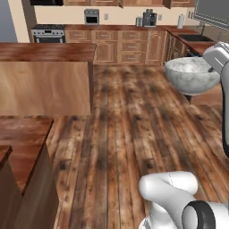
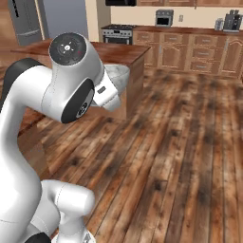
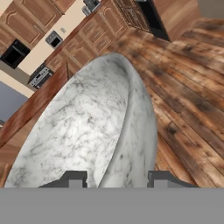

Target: Pick up the bowls from the cabinet and place each bowl in front of a stool on the dining counter.

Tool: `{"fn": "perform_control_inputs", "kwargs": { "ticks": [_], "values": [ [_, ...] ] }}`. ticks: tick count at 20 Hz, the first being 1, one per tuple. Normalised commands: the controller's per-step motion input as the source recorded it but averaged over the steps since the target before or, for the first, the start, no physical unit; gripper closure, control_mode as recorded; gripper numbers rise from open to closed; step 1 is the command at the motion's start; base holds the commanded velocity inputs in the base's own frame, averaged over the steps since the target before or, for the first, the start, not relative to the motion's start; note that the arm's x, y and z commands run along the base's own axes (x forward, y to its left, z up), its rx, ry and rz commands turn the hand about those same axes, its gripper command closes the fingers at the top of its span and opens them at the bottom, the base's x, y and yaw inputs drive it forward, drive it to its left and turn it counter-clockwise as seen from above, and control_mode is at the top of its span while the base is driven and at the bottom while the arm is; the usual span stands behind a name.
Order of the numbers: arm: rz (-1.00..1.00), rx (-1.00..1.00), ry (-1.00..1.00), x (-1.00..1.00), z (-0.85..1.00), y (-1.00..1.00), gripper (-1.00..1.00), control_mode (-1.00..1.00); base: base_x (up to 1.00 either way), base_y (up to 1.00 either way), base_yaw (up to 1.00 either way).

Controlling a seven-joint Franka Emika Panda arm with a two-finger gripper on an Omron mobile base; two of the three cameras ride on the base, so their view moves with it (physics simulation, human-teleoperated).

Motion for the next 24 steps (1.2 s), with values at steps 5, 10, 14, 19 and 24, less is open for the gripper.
{"fn": "perform_control_inputs", "kwargs": {
  "ticks": [5, 10, 14, 19, 24],
  "values": [
    [0.00, 0.00, 0.00, 0.00, 0.00, 0.00, 1.00, 1.00, -0.95, 0.34, -0.02],
    [0.00, 0.00, 0.00, 0.00, 0.00, 0.00, 1.00, 1.00, -0.84, 0.47, -0.05],
    [0.00, 0.00, 0.00, 0.00, 0.00, 0.00, 1.00, 1.00, -0.72, 0.59, -0.08],
    [0.00, 0.00, 0.00, 0.00, 0.00, 0.00, 1.00, 1.00, -0.69, 0.68, -0.09],
    [0.00, 0.00, 0.00, 0.00, 0.00, 0.00, 1.00, 1.00, -0.69, 0.69, -0.10]
  ]
}}
